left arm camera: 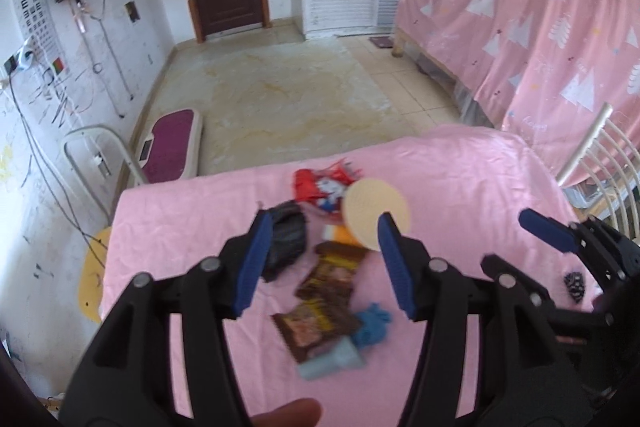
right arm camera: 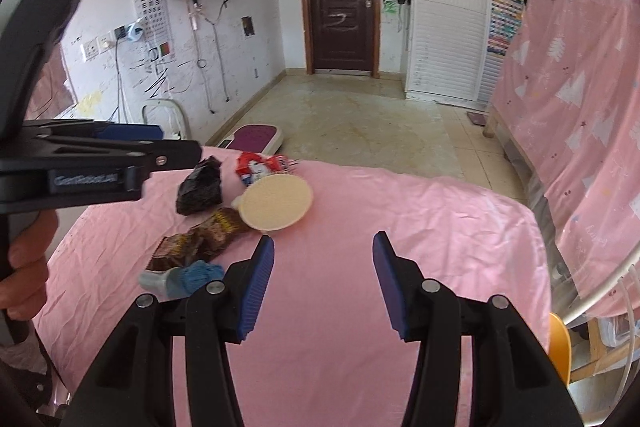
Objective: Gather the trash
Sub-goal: 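Grasp the black plastic bag with the left tool while the right tool grasps the blue knit item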
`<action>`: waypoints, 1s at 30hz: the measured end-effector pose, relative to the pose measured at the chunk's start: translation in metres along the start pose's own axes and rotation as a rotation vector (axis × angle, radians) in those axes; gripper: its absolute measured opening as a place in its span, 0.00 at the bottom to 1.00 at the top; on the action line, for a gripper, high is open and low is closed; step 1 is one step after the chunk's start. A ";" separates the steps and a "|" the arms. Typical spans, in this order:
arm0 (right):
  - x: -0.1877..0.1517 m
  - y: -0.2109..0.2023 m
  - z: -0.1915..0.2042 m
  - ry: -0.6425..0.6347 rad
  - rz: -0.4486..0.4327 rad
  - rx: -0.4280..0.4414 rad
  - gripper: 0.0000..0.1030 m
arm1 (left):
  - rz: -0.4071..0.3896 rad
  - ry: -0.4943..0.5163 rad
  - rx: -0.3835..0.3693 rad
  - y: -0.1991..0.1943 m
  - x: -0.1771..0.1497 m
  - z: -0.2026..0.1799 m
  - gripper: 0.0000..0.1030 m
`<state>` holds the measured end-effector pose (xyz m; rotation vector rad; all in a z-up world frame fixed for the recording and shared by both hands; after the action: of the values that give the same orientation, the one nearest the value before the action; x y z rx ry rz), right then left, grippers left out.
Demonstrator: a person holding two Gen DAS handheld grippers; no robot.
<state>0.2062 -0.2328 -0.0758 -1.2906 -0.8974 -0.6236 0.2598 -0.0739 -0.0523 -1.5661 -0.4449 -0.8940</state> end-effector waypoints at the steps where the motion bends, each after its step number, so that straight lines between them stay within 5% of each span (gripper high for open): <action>1: 0.000 0.002 0.006 -0.007 0.004 0.009 0.40 | 0.007 -0.005 0.001 0.003 0.000 0.004 0.52; 9: -0.007 0.016 0.036 -0.022 0.047 0.079 0.40 | 0.063 -0.056 -0.053 0.028 -0.006 0.023 0.59; 25: -0.028 0.043 0.070 -0.056 0.149 0.201 0.40 | 0.164 -0.061 -0.033 0.086 -0.028 0.040 0.66; 30: -0.029 0.047 0.080 -0.057 0.155 0.242 0.40 | 0.192 -0.066 -0.033 0.099 -0.037 0.042 0.36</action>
<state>0.2120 -0.1486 -0.1232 -1.1506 -0.8808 -0.3461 0.3200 -0.0470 -0.1442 -1.6419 -0.3206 -0.7074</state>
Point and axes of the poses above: each gripper's, at about its wrist camera, not at the fingertips, and y roughly the way its jaws point, z to its left, x to its top, the point moved 6 cm from there along y, roughly the way its jaws point, and after that the axes turned 9 degrees about -z, right-handed, at the moved point
